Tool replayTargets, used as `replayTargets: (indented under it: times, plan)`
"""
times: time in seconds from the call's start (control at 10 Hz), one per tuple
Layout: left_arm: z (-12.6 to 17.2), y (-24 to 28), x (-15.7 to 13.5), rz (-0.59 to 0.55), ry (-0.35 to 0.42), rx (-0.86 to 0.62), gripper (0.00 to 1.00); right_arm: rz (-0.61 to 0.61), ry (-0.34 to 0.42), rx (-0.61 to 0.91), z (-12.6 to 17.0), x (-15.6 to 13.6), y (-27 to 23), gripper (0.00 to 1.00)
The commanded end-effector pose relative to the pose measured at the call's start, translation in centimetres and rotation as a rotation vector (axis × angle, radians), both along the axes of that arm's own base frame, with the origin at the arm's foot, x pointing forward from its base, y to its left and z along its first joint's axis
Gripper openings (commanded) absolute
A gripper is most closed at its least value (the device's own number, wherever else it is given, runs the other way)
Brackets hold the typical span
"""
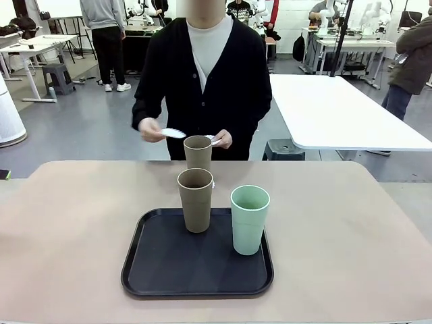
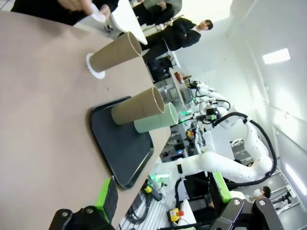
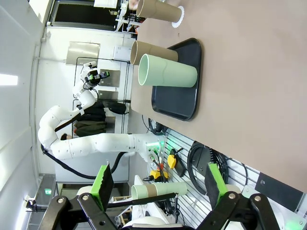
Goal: Place coasters on the table and set cups on them.
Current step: Take one Reusable plastic cup from the Flat Tray and place it on a coaster set by the human.
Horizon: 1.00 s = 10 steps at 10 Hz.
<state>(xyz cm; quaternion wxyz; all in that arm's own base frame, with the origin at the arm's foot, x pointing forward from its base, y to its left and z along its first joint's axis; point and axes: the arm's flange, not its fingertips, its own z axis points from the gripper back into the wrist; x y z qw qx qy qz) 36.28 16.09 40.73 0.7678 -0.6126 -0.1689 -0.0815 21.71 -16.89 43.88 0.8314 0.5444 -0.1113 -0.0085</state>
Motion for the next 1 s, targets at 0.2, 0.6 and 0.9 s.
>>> replayTargets:
  times: [0.2,0.6,0.9]
  plan:
    - [0.15,0.09,-0.11,-0.001,-0.009,-0.007,1.00,0.001,-0.024,0.021,0.10,0.23,0.02,1.00]
    - [0.15,0.09,-0.11,-0.001,-0.009,-0.007,1.00,0.001,-0.024,0.021,0.10,0.23,0.02,1.00]
    - [0.15,0.09,-0.11,-0.001,-0.009,-0.007,1.00,0.001,-0.024,0.021,0.10,0.23,0.02,1.00]
